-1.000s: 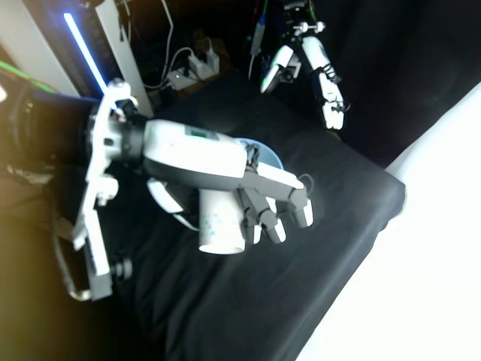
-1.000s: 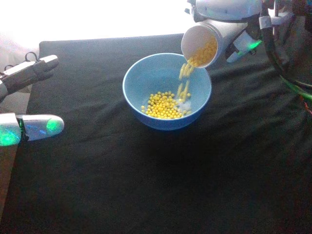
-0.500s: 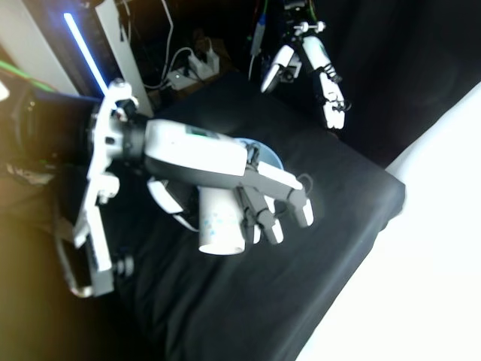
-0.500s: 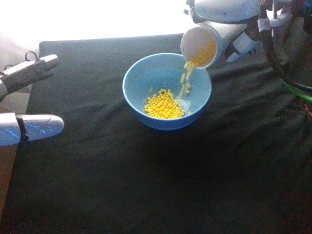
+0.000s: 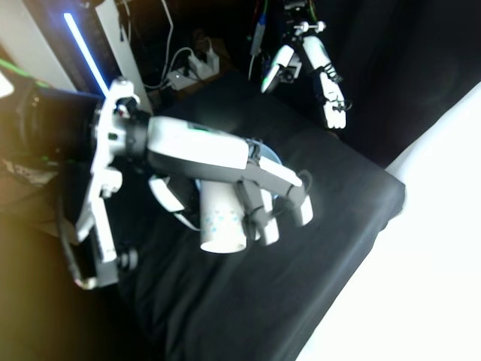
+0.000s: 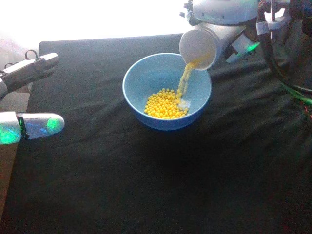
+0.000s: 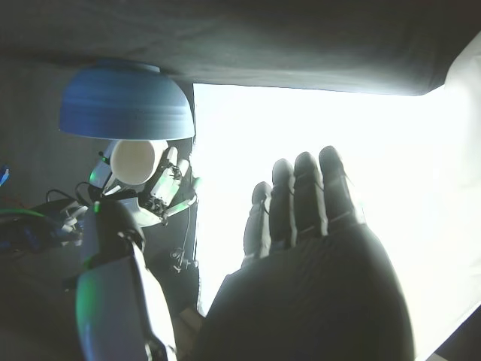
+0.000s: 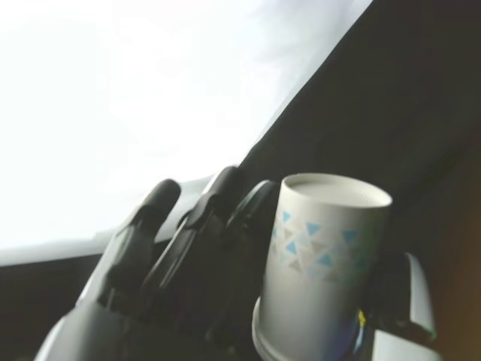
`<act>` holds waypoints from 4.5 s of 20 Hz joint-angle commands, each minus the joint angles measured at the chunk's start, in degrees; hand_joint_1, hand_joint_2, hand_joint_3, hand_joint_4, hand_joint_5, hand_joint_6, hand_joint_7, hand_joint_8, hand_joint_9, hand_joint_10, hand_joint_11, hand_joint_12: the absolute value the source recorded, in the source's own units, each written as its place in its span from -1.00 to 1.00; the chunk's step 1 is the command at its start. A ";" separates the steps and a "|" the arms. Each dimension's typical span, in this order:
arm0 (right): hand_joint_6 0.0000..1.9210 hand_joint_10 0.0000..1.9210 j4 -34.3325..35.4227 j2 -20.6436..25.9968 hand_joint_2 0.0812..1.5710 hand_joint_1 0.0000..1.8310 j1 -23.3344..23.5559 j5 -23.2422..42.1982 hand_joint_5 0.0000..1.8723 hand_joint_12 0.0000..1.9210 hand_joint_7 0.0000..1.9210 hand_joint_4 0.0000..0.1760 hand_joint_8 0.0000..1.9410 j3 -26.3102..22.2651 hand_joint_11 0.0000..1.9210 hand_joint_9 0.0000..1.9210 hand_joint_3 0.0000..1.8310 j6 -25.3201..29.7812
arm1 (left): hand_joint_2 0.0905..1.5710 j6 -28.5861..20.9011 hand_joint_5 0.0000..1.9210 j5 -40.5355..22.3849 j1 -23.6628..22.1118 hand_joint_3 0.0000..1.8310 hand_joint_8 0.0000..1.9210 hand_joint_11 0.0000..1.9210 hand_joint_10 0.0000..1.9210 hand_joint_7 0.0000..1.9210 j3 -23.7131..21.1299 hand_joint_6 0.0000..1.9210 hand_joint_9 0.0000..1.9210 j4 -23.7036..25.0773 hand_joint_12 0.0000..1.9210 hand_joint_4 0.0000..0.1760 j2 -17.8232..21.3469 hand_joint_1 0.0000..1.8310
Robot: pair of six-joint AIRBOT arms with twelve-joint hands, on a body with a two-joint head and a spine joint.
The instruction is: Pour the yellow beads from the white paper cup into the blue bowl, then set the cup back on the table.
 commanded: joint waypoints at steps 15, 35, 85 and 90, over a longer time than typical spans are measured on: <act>-0.32 -1.00 8.60 3.66 0.30 0.36 0.97 -0.01 0.21 -0.01 0.24 -0.76 -0.28 -0.58 -0.96 -0.05 -1.00 -0.74 | 0.02 -0.46 -0.87 -7.08 -0.47 -1.00 -1.00 -1.00 -1.00 -0.73 0.34 -1.00 -0.82 -1.47 -0.69 -0.16 -0.15 -0.41; -0.07 -0.97 70.70 9.82 0.36 0.34 -15.76 29.30 0.15 0.33 0.02 -1.00 -0.07 11.64 -0.66 0.05 -1.00 -0.77 | 0.02 -0.54 -0.89 -7.47 0.31 -1.00 -1.00 -1.00 -1.00 -0.72 -0.10 -1.00 -0.79 -2.49 -0.58 -0.56 -0.99 -0.44; -1.00 -1.00 107.67 -3.05 -0.11 -0.02 -47.29 55.73 -0.41 -0.40 -0.31 -0.24 -1.00 16.60 -1.00 -0.49 -1.00 2.21 | -0.02 -1.64 -0.83 -8.46 2.41 -1.00 -1.00 -1.00 -1.00 -0.68 0.24 -1.00 -0.79 -3.52 -0.60 0.23 -2.99 -0.53; -1.00 -1.00 106.81 -2.73 -0.25 -0.16 -47.28 55.76 -0.96 -0.97 -0.83 0.97 -1.00 16.27 -1.00 -0.91 -1.00 2.52 | -0.01 -1.64 -0.84 -8.46 2.54 -1.00 -1.00 -0.99 -0.99 -0.69 0.24 -1.00 -0.76 -3.60 -0.63 0.10 -2.99 -0.54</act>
